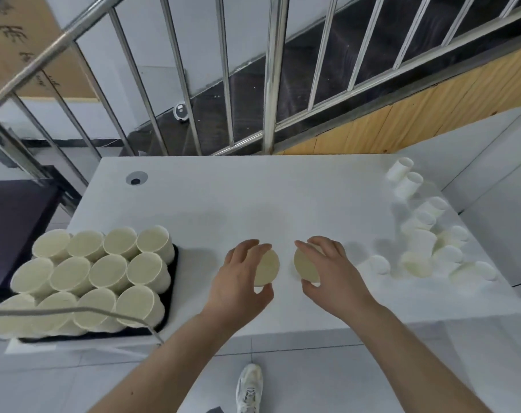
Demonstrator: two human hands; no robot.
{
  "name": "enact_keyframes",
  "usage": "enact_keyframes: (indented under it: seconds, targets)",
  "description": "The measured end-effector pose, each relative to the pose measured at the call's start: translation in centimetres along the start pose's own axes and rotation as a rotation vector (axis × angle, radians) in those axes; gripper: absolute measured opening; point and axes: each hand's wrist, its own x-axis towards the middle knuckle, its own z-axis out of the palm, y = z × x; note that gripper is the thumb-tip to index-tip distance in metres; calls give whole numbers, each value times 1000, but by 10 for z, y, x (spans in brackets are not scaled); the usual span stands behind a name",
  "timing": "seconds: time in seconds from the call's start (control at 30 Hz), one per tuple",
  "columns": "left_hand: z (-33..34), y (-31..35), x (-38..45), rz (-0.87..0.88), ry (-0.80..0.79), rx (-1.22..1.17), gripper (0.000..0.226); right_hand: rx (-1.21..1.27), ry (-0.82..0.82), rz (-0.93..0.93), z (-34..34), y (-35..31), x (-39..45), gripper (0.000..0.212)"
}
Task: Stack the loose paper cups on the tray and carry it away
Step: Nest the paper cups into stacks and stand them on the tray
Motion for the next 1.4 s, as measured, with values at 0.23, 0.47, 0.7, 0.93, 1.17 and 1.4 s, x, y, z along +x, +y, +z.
enact_keyframes:
  seconds: [0.23, 0.47, 0.7, 0.93, 1.17, 1.4]
  targets:
    - [-42, -23, -53, -72, 88, 9, 64, 63, -6, -76, 21, -53, -15, 71]
    - [-98, -88, -67, -122, 159, 30, 65, 46, 0, -117, 39, -122, 3, 70]
    - [-160, -178, -56, -111, 157, 32, 64, 42, 19, -103, 76, -208, 59, 70]
    - [-198, -245, -16, -64, 51, 55, 64, 47, 52, -29, 104, -267, 113, 70]
    - [-195, -270, 12, -92, -60, 68, 67, -2, 3, 24, 116, -280, 146, 70]
    - [-179, -283, 23, -126, -124, 87, 67, -16, -54, 42, 121, -281, 165, 69]
